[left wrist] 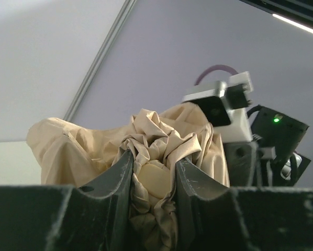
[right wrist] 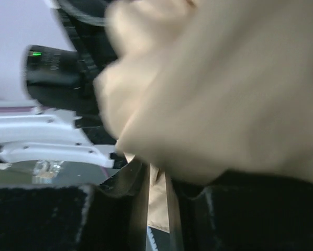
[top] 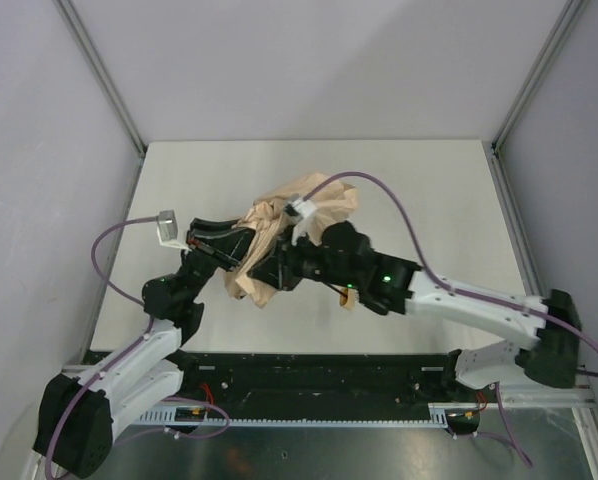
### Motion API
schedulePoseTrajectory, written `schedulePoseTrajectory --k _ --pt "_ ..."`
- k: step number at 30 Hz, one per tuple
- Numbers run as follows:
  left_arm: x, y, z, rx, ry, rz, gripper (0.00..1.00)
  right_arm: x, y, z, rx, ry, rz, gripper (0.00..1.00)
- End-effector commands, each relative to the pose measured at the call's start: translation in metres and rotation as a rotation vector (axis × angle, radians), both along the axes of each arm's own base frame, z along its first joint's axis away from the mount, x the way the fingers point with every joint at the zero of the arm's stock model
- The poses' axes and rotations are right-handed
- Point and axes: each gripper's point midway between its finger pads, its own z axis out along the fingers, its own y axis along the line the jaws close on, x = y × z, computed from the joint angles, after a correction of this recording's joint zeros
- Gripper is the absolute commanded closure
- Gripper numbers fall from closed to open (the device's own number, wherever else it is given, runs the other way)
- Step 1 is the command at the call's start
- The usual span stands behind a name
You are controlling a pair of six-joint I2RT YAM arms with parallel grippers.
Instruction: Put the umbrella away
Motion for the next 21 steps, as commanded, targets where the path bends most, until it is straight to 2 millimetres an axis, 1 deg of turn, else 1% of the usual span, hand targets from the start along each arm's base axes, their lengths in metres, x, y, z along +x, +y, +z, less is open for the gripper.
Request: schedulePoseTrajectory --k 1,3,8,11,13,15,17,19,21 --pt "-0.044 0.013 0.062 -0.136 -0.221 -0.040 1.00 0.025 0.028 -0.003 -0.041 -0.105 -0.064 0.80" --pt "-0.042 0.014 0.064 -0.142 -0.189 -0.041 1.00 0.027 0.029 -0.005 -0.068 -0.120 -0.067 0.79" --pt "-0.054 0.007 0.074 -0.140 -0.178 -0.138 1.00 0.028 0.017 -0.009 -0.180 -0.125 -0.046 0.69" --pt "-0.050 0.005 0.072 -0.162 -0.123 -0.177 1.00 0.019 0.009 0.000 -0.207 -0.127 -0.016 0.61" --pt "-0.045 0.006 0.068 -0.162 -0.113 -0.161 1.00 0.007 0.002 0.012 -0.209 -0.123 0.011 0.56" --pt "-0.039 0.008 0.066 -0.168 -0.103 -0.133 1.00 -0.011 -0.007 0.023 -0.209 -0.122 0.043 0.48" --pt "-0.032 0.012 0.064 -0.173 -0.091 -0.109 1.00 -0.030 -0.018 0.030 -0.215 -0.124 0.075 0.37" --pt "-0.026 0.016 0.064 -0.175 -0.084 -0.085 1.00 -0.052 -0.031 0.033 -0.232 -0.132 0.113 0.26" --pt "-0.020 0.020 0.063 -0.173 -0.080 -0.062 1.00 -0.071 -0.045 0.036 -0.246 -0.144 0.149 0.17"
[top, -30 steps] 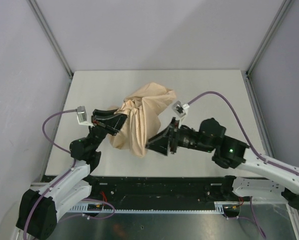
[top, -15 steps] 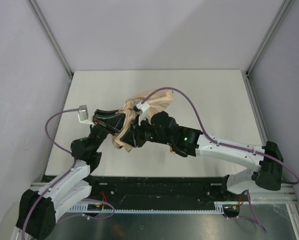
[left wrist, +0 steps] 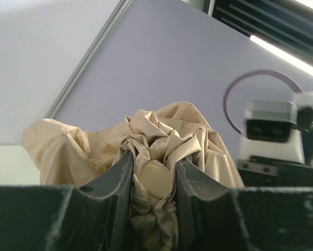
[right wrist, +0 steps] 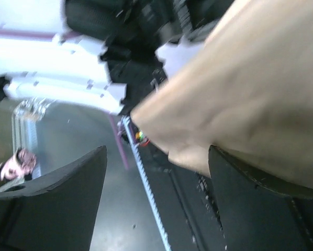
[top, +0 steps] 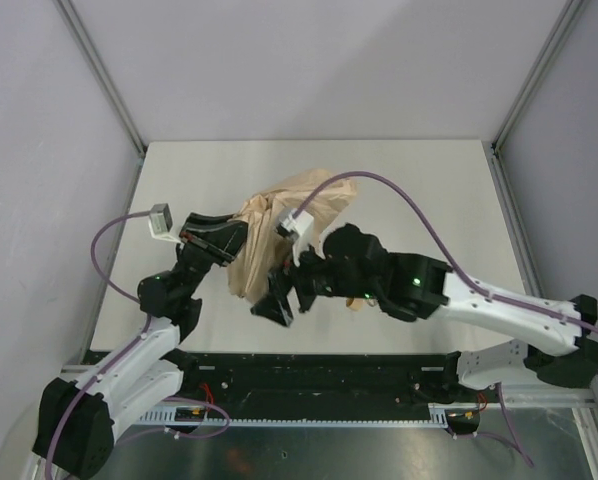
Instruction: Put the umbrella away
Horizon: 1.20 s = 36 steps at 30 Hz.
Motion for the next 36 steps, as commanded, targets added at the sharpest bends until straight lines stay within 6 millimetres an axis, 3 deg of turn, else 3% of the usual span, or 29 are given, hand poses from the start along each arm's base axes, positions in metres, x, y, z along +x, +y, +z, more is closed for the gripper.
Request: schedulePoseTrajectory --k 1,5,7,12,18,21,26,36 --pt "-0.012 0.019 0.040 -0.091 -0.117 0.025 1.00 -0.043 -0.046 0.028 -0.019 -0.044 0.060 0.14" --pt "-0.001 0.022 0.031 -0.067 -0.098 0.052 1.00 -0.064 -0.076 0.050 0.046 -0.054 0.089 0.10" --pt "0.002 0.023 0.027 -0.056 -0.084 0.049 1.00 -0.057 -0.094 0.059 0.074 -0.083 0.036 0.09" --pt "-0.003 0.019 0.019 -0.019 -0.080 0.007 1.00 0.002 -0.146 0.071 0.060 -0.245 -0.240 0.07" --pt "-0.017 0.007 0.018 0.044 -0.105 -0.085 1.00 0.086 -0.168 0.070 0.054 -0.254 -0.298 0.06" --pt "-0.021 0.002 0.019 0.060 -0.103 -0.131 1.00 0.095 -0.158 0.077 0.087 -0.273 -0.224 0.04" --pt "-0.024 0.001 0.022 0.061 -0.102 -0.155 1.00 0.076 -0.123 0.088 0.133 -0.309 -0.132 0.04" --pt "-0.031 -0.006 0.027 0.098 -0.120 -0.222 1.00 0.079 -0.072 0.051 0.050 -0.296 -0.061 0.01"
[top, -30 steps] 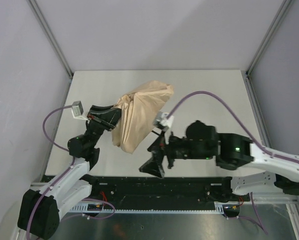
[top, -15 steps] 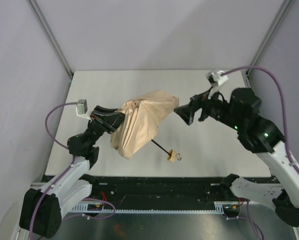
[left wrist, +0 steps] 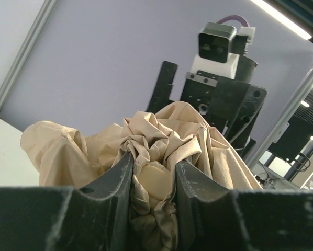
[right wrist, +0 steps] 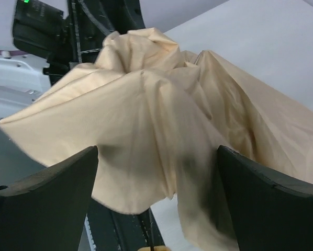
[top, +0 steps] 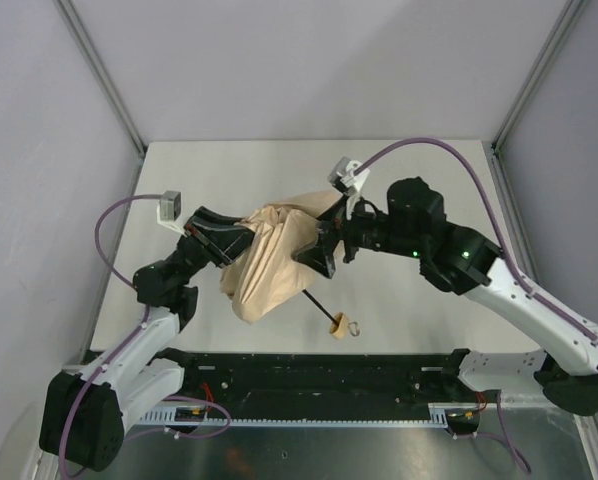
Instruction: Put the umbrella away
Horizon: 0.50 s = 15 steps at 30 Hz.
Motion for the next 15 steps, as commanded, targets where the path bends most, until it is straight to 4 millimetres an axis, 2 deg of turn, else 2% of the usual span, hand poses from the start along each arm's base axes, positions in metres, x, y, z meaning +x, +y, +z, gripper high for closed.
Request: schedulePoseTrajectory --k 1,4,9,15 --pt "-0.020 0.004 0.035 -0.039 -0.120 -0.035 1.00 0.010 0.022 0.002 0.016 -0.031 0.025 0.01" --pt "-0.025 0.004 0.038 -0.040 -0.135 -0.049 1.00 0.009 0.034 -0.004 0.019 -0.010 0.056 0.01" --pt "-0.032 0.005 0.046 -0.049 -0.163 -0.070 1.00 -0.002 0.055 -0.009 0.039 0.031 0.146 0.01" --pt "-0.049 0.004 0.057 -0.081 -0.218 -0.132 1.00 -0.008 0.072 -0.029 0.014 0.087 0.207 0.01"
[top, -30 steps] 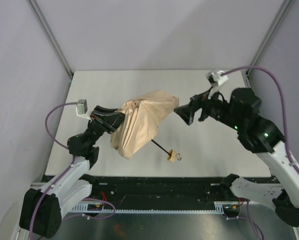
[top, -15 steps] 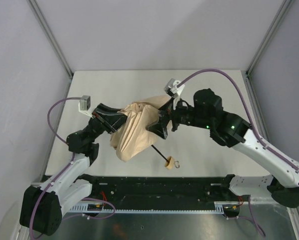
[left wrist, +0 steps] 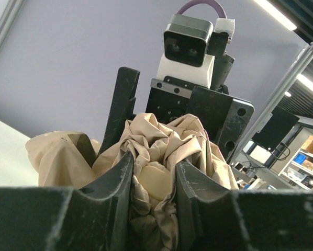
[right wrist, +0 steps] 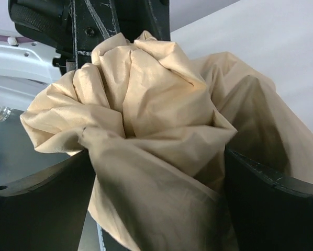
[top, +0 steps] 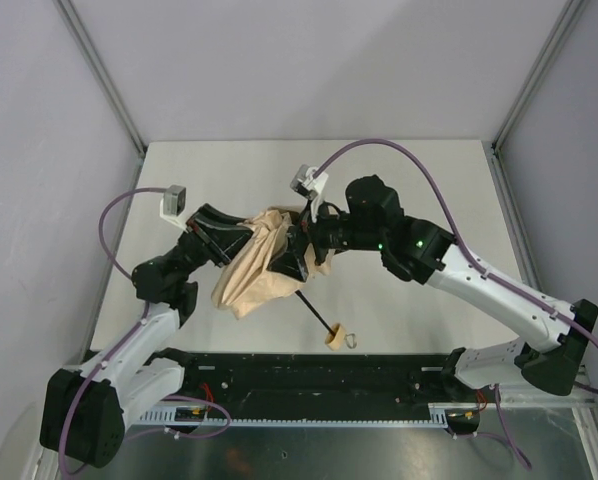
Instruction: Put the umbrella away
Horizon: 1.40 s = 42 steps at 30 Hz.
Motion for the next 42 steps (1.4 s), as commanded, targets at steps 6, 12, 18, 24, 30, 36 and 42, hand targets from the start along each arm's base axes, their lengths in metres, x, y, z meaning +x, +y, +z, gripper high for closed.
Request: schedulePoseTrajectory --k 6,12,18,24,30,36,42 --pt "-0.055 0.006 0.057 -0.121 -0.283 -0.093 1.00 -0.010 0.033 -0.006 0.035 0.049 0.104 0.03" --pt "-0.073 0.005 0.065 -0.121 -0.360 -0.114 1.00 -0.012 0.044 -0.018 0.030 0.110 0.133 0.30" --pt "-0.079 0.005 0.069 -0.121 -0.403 -0.112 1.00 -0.029 0.056 -0.030 0.019 0.147 0.201 0.59" --pt "-0.082 0.005 0.068 -0.111 -0.427 -0.108 1.00 -0.040 0.044 -0.024 0.066 0.129 0.201 0.98" --pt "-0.075 0.001 0.062 -0.091 -0.388 -0.122 0.66 -0.039 0.007 -0.011 0.168 0.117 0.126 1.00" --pt "-0.045 -0.002 0.043 0.026 -0.273 -0.101 0.04 -0.016 -0.040 -0.017 0.194 0.146 0.002 1.00" --pt "0.006 -0.001 0.011 0.280 -0.167 0.086 0.01 0.020 -0.079 -0.031 0.151 0.225 -0.214 1.00"
